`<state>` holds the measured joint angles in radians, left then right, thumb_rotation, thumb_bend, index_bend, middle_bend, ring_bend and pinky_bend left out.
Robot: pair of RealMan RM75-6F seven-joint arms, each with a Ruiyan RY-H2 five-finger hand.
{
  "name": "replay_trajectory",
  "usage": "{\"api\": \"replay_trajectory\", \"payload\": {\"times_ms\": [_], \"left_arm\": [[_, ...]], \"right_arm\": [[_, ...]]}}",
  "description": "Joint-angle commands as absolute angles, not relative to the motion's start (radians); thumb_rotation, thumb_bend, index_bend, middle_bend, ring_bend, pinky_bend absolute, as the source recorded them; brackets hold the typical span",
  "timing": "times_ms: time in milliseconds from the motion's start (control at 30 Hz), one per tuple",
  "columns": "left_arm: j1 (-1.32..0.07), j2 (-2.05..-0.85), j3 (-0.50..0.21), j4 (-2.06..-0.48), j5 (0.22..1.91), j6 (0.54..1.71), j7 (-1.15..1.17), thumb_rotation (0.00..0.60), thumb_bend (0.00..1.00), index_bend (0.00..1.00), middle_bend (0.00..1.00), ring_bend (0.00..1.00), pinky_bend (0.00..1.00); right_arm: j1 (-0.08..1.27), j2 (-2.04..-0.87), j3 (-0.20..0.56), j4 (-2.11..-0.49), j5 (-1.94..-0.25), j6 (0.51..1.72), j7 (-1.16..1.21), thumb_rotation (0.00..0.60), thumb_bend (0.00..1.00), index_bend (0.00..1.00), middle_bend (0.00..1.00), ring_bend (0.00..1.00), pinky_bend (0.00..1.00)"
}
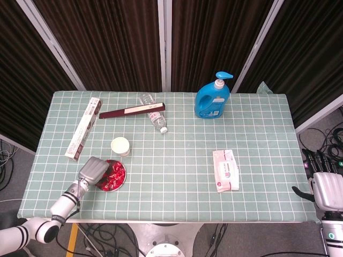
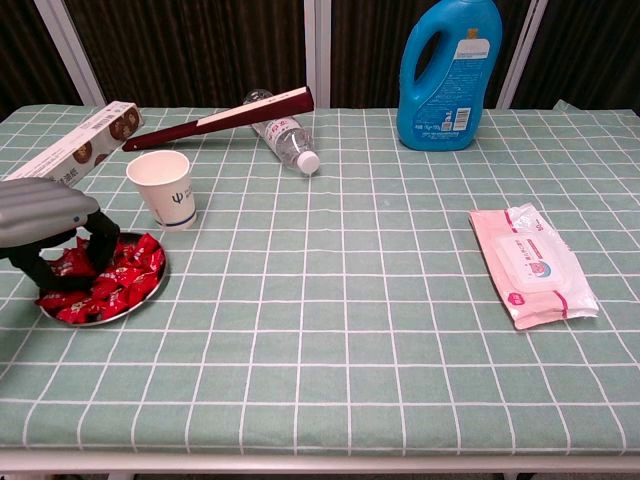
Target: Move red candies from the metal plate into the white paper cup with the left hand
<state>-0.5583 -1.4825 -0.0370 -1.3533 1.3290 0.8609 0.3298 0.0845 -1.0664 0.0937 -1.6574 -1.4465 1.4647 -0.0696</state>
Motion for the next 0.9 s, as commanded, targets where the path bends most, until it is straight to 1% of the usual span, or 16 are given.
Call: {"api": "replay_trajectory", "payload": {"times_ms": [33, 167, 300, 433, 533, 667, 767, 900], "left_arm": [[-0.561, -1.495, -0.034, -1.330, 1.342, 0.870, 0.306, 0.600, 0.38, 0.67, 0.72, 0.93, 1.00], [-0.564, -1.501, -0.027, -1.311, 1.363, 0.880, 0.261, 0.600, 0.45, 0.72, 0.78, 0.95, 1.00], [-0.568, -1.489, -0.025, -1.328, 1.390, 0.905, 0.246, 0.600, 0.47, 0.75, 0.80, 0.96, 1.00], [-0.580, -1.461, -0.037, -1.376, 1.415, 0.931, 0.233, 0.600, 0.48, 0.76, 0.81, 0.96, 1.00], [-0.598, -1.442, -0.060, -1.412, 1.423, 0.941, 0.214, 0.600, 0.49, 0.76, 0.82, 0.96, 1.00], [-0.637, -1.437, -0.113, -1.425, 1.422, 0.950, 0.188, 0.600, 0.49, 0.76, 0.81, 0.96, 1.00], [-0.675, -1.456, -0.157, -1.402, 1.402, 0.938, 0.162, 0.600, 0.49, 0.76, 0.81, 0.96, 1.00], [-0.723, -1.497, -0.198, -1.341, 1.372, 0.915, 0.150, 0.600, 0.48, 0.74, 0.79, 0.96, 1.00]], "right_arm": [[0.083, -1.066, 0.093, -1.657, -1.446, 1.466, -0.067, 0.600, 0.01, 0.00, 0.10, 0.00, 0.14], [0.080, -1.064, 0.092, -1.654, -1.448, 1.471, -0.059, 0.600, 0.01, 0.00, 0.10, 0.00, 0.15], [0.078, -1.064, 0.092, -1.651, -1.450, 1.474, -0.052, 0.600, 0.01, 0.00, 0.10, 0.00, 0.15], [0.079, -1.063, 0.091, -1.650, -1.455, 1.474, -0.048, 0.600, 0.01, 0.00, 0.10, 0.00, 0.16], [0.080, -1.062, 0.091, -1.648, -1.455, 1.473, -0.044, 0.600, 0.01, 0.00, 0.10, 0.00, 0.16], [0.080, -1.061, 0.092, -1.646, -1.453, 1.471, -0.041, 0.600, 0.01, 0.00, 0.10, 0.00, 0.16], [0.078, -1.060, 0.091, -1.643, -1.451, 1.471, -0.038, 0.600, 0.01, 0.00, 0.10, 0.00, 0.17], [0.075, -1.058, 0.092, -1.642, -1.445, 1.472, -0.032, 0.600, 0.01, 0.00, 0.10, 0.00, 0.17]]}}
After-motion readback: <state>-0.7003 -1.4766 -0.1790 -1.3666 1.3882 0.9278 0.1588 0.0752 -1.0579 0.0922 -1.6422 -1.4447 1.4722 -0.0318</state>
